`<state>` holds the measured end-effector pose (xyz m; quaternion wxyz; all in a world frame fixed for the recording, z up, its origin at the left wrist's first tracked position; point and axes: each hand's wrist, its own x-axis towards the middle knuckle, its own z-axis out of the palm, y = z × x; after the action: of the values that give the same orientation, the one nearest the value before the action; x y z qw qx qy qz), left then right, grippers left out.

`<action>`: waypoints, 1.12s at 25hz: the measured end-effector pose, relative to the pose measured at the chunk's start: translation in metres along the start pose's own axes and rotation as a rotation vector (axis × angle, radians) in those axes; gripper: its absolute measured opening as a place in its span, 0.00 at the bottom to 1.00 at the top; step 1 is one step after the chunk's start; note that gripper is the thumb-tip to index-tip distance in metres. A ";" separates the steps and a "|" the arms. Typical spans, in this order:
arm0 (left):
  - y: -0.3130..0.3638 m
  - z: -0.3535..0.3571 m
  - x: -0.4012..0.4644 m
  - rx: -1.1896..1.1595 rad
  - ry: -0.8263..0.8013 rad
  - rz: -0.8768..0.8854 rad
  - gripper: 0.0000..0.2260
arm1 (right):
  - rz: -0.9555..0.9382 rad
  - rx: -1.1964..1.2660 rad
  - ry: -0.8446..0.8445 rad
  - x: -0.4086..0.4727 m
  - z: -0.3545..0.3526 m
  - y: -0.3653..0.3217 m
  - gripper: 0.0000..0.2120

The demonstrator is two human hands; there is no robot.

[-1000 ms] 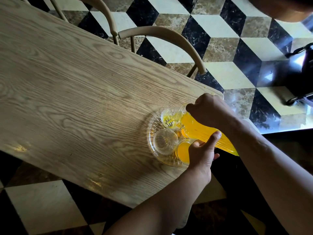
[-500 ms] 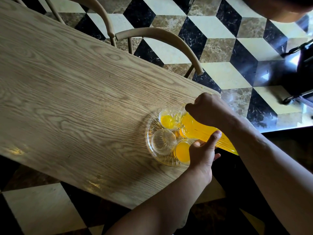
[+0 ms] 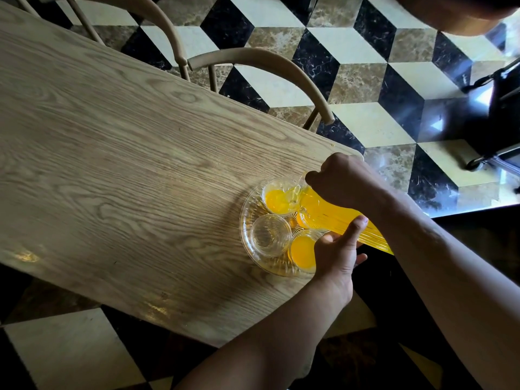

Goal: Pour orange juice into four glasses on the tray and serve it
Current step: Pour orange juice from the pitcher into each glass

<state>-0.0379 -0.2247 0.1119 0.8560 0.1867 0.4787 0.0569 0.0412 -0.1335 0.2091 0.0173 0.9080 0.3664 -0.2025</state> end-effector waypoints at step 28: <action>0.008 -0.010 0.002 0.008 -0.015 0.104 0.29 | 0.021 0.135 0.045 -0.013 -0.008 0.002 0.20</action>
<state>-0.0451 -0.2144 0.1087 0.8548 0.2153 0.4619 0.0981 0.0371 -0.1418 0.2207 -0.0502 0.9152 0.3428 -0.2060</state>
